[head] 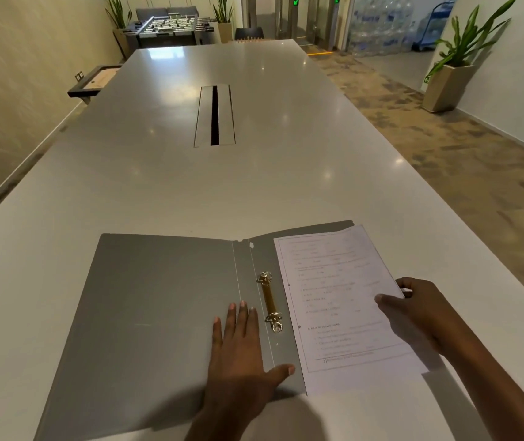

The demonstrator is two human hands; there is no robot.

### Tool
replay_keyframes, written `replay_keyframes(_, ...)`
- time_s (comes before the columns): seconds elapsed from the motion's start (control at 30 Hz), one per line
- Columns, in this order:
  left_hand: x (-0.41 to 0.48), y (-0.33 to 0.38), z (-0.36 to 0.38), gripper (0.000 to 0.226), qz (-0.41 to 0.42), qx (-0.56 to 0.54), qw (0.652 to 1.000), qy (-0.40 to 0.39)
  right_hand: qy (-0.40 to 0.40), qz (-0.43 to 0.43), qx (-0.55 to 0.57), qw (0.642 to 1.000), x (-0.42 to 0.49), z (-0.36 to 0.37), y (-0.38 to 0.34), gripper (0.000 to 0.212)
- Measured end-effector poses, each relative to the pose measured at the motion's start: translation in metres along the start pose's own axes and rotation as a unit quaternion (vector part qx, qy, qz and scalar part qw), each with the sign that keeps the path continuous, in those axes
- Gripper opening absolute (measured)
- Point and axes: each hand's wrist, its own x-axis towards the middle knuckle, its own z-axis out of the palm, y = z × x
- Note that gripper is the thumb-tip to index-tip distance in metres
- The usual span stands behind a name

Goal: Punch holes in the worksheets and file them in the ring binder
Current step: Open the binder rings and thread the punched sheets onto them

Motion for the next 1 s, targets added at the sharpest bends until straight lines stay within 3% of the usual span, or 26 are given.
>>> replay_keyframes(0.13, -0.002, 0.001, -0.017, 0.097, 0.005, -0.159, 0.985, 0.059, 0.102, -0.054, -0.168, 0.979, -0.008, -0.005, -0.011, 0.053)
replay_keyframes(0.2, 0.003, 0.002, -0.028, 0.083, 0.017, -0.218, 0.968, 0.125, 0.153, -0.148, -0.171, 0.962, -0.015, 0.003, -0.027, 0.046)
replay_keyframes(0.3, 0.023, 0.006, -0.040, 0.060, 0.028, -0.243, 0.946, 0.214, 0.097, -0.268, -0.042, 0.958, -0.025, 0.042, -0.062, 0.019)
replay_keyframes(0.4, 0.050, 0.012, -0.042, 0.042, 0.039, -0.258, 0.929, 0.261, 0.020, -0.333, -0.030, 0.942, -0.030, 0.099, -0.087, 0.016)
replay_keyframes(0.57, 0.073, 0.014, -0.033, 0.017, 0.046, -0.247, 0.929, 0.272, -0.017, -0.354, -0.070, 0.933, -0.016, 0.159, -0.091, 0.017)
replay_keyframes(1.0, 0.085, 0.003, -0.012, 0.019, 0.105, -0.187, 0.930, 0.299, -0.007, -0.329, 0.074, 0.941, -0.007, 0.175, -0.064, 0.012)
